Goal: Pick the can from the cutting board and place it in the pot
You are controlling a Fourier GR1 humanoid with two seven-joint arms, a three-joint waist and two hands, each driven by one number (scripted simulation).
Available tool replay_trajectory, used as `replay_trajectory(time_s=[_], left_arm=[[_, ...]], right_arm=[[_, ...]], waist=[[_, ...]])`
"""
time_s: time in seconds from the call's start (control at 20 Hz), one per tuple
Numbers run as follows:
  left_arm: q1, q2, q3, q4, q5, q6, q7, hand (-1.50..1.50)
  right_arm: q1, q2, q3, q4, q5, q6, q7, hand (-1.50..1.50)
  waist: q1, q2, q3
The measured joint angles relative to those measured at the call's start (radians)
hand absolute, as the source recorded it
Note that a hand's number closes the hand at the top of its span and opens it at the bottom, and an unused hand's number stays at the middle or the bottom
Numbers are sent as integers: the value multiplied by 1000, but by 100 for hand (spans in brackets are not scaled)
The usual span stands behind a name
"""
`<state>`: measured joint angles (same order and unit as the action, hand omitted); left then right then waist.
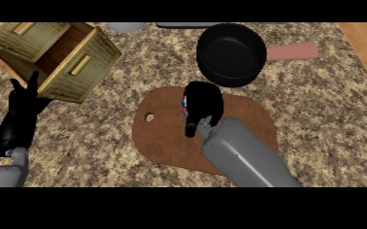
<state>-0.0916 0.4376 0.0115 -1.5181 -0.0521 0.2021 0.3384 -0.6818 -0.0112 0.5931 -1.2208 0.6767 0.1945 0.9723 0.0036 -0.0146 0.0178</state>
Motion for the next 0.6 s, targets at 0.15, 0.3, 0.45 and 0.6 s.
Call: replay_trajectory(time_s=[0.15, 0.3, 0.45, 0.6], left_arm=[[-2, -4, 4, -7, -2, -3, 12, 0], [3, -7, 13, -17, 3, -10, 15, 0], [2, -8, 18, -17, 1, -19, 21, 0], [18, -8, 29, -30, -6, -9, 29, 0]], right_arm=[[-24, -3, 6, 21, 39, -2, -12, 150], [-40, -4, 10, 25, 78, -9, -23, 150], [-47, -4, 17, 13, 119, -19, -25, 150], [-6, -155, -28, -45, 93, -2, -149, 150]], waist=[[1, 2, -1], [2, 5, -3], [0, 4, -3], [-15, 4, -2]])
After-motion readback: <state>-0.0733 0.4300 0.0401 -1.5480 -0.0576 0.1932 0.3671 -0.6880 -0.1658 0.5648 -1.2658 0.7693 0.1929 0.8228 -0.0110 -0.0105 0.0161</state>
